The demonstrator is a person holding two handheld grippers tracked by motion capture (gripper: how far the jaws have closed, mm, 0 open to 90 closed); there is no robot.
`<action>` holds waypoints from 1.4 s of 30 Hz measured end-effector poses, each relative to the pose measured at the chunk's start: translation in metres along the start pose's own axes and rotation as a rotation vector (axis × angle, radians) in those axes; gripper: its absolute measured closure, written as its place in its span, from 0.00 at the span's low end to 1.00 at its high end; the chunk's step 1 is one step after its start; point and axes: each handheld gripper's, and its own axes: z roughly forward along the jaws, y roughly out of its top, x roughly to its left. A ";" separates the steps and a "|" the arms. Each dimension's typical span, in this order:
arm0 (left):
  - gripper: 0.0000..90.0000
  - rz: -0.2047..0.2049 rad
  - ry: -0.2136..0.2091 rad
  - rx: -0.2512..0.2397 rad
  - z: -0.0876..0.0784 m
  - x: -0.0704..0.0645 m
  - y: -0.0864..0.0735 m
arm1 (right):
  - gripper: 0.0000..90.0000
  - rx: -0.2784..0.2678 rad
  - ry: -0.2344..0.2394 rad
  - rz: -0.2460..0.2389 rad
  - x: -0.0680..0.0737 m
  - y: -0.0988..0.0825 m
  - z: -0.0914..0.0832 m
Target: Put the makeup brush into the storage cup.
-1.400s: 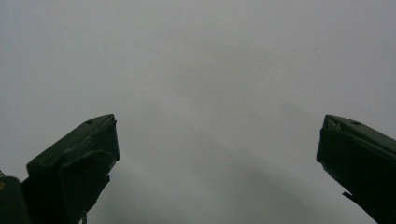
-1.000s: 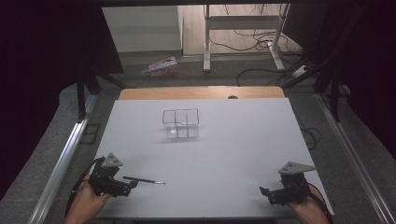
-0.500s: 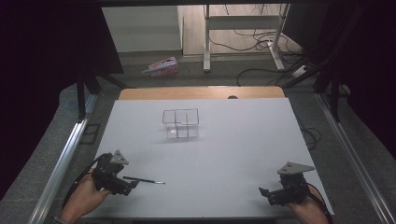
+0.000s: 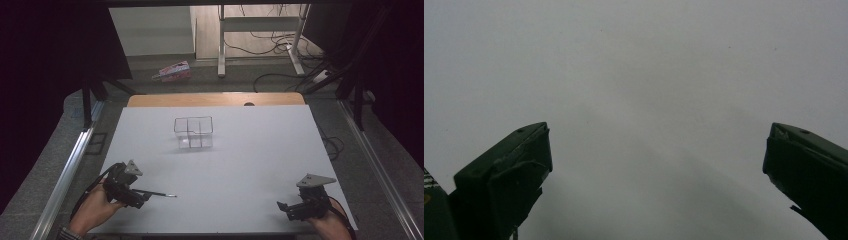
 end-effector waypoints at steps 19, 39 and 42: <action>0.03 0.080 -0.045 0.003 0.016 -0.018 0.031 | 0.00 0.015 0.012 -0.011 0.000 -0.001 0.002; 0.06 0.121 -0.087 0.013 0.034 -0.027 0.048 | 0.00 0.025 0.023 -0.016 0.001 -0.001 0.003; 0.07 0.133 -0.094 0.029 0.037 -0.026 0.046 | 0.00 0.032 0.026 -0.017 0.001 -0.001 0.004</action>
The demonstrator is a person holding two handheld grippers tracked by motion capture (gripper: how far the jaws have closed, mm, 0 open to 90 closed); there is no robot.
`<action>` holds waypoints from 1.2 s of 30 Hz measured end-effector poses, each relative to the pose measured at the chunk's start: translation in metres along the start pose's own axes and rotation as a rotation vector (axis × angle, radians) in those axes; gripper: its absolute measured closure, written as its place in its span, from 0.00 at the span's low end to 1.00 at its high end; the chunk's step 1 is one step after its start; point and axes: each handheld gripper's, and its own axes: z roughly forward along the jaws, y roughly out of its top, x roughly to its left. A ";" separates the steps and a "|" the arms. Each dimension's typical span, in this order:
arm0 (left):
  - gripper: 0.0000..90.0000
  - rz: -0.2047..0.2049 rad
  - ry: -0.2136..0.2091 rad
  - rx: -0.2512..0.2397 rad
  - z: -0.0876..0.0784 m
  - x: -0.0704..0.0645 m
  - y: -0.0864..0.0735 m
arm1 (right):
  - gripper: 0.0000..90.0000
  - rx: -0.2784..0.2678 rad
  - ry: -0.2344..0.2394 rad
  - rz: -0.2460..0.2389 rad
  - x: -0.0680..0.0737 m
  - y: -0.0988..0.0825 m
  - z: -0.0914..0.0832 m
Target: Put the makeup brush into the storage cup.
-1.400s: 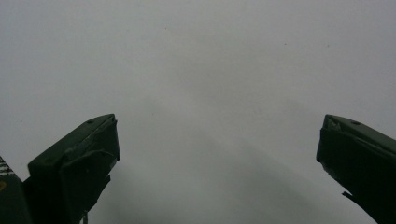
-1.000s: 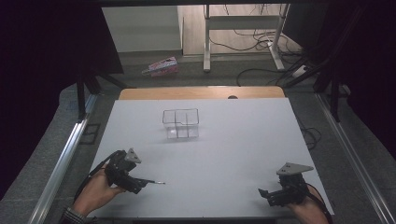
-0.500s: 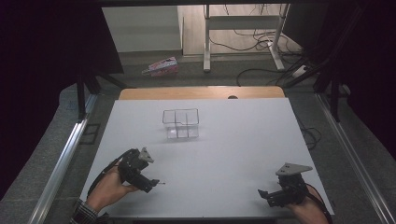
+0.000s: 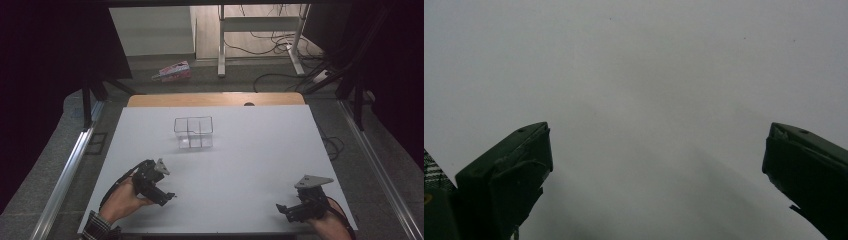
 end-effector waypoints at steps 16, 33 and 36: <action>0.16 0.003 -0.020 0.018 0.024 0.001 -0.014 | 0.00 0.009 0.008 -0.009 0.000 0.000 0.001; 0.59 -0.015 -0.058 0.048 0.020 0.006 -0.015 | 0.01 0.024 0.025 -0.009 0.002 0.000 0.002; 0.70 -0.007 -0.058 0.056 0.019 0.006 -0.014 | 0.01 0.027 0.033 -0.012 0.003 0.000 0.003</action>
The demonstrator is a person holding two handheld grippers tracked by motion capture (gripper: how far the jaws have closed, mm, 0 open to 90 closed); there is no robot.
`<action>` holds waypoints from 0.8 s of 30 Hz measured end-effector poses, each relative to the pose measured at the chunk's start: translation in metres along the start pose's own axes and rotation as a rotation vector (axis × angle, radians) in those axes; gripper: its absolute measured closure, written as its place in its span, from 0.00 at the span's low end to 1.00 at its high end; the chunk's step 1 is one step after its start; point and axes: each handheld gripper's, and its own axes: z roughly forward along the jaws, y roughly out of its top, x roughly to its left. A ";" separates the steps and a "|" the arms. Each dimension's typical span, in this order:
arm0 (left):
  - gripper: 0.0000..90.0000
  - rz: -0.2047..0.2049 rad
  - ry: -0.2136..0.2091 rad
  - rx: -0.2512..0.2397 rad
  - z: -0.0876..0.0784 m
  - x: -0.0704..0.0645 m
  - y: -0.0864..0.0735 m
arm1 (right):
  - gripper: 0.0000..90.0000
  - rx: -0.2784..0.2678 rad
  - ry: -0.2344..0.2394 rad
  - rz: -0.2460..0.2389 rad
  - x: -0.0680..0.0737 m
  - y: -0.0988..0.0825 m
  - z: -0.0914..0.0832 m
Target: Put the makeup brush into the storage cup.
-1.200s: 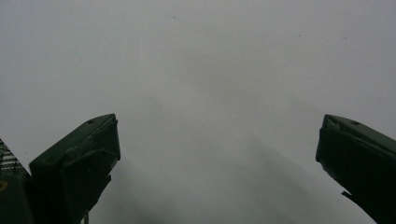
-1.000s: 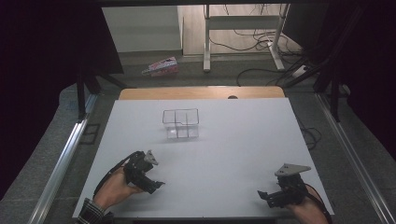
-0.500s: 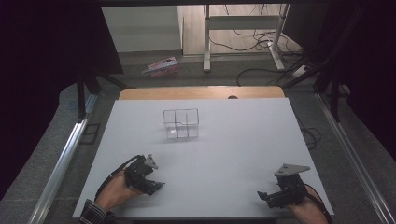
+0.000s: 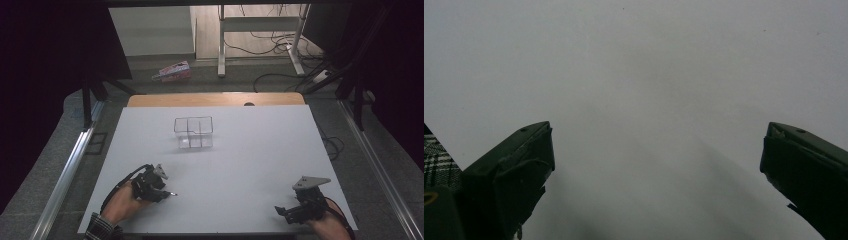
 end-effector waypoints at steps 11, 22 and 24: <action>0.95 0.028 -0.012 0.051 0.000 -0.006 0.007 | 0.02 0.009 0.010 -0.006 0.001 0.000 0.001; 0.95 -0.025 -0.017 0.026 -0.002 -0.003 0.005 | 0.02 0.009 0.012 -0.006 0.002 0.000 0.000; 0.95 -0.037 -0.019 0.018 -0.004 -0.001 0.005 | 0.02 0.009 0.012 -0.007 0.001 0.000 0.000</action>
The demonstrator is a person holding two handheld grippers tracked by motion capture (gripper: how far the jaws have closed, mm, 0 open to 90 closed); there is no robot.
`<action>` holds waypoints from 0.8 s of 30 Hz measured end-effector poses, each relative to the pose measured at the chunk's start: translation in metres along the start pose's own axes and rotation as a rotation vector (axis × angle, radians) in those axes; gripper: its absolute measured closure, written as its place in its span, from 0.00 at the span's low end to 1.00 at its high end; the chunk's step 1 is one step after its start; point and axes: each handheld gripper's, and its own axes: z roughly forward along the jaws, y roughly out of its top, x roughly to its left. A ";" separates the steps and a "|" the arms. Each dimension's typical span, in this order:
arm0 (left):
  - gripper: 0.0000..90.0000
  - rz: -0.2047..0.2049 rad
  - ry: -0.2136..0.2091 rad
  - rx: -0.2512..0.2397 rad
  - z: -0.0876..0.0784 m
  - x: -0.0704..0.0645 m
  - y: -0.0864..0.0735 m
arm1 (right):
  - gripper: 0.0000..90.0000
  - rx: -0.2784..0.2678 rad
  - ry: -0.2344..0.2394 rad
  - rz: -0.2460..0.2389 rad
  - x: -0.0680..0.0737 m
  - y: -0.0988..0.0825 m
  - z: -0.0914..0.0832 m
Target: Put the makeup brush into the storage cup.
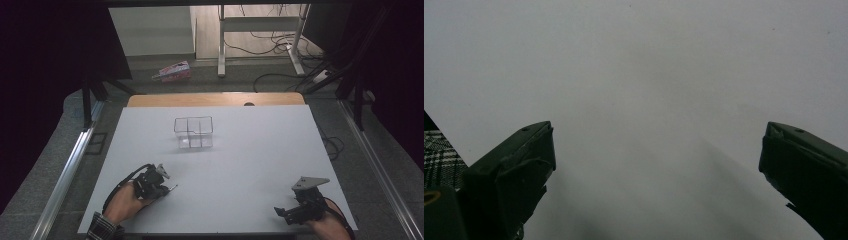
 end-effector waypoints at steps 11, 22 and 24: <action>0.95 -0.050 0.003 -0.088 -0.015 0.004 -0.002 | 0.02 -0.002 -0.001 0.004 0.000 0.000 0.000; 0.95 -0.066 0.028 -0.183 -0.032 0.002 -0.004 | 0.02 -0.020 -0.008 0.004 -0.002 0.000 -0.002; 0.95 -0.073 0.027 -0.204 -0.035 0.002 -0.004 | 0.02 -0.020 -0.008 0.004 -0.002 0.000 -0.002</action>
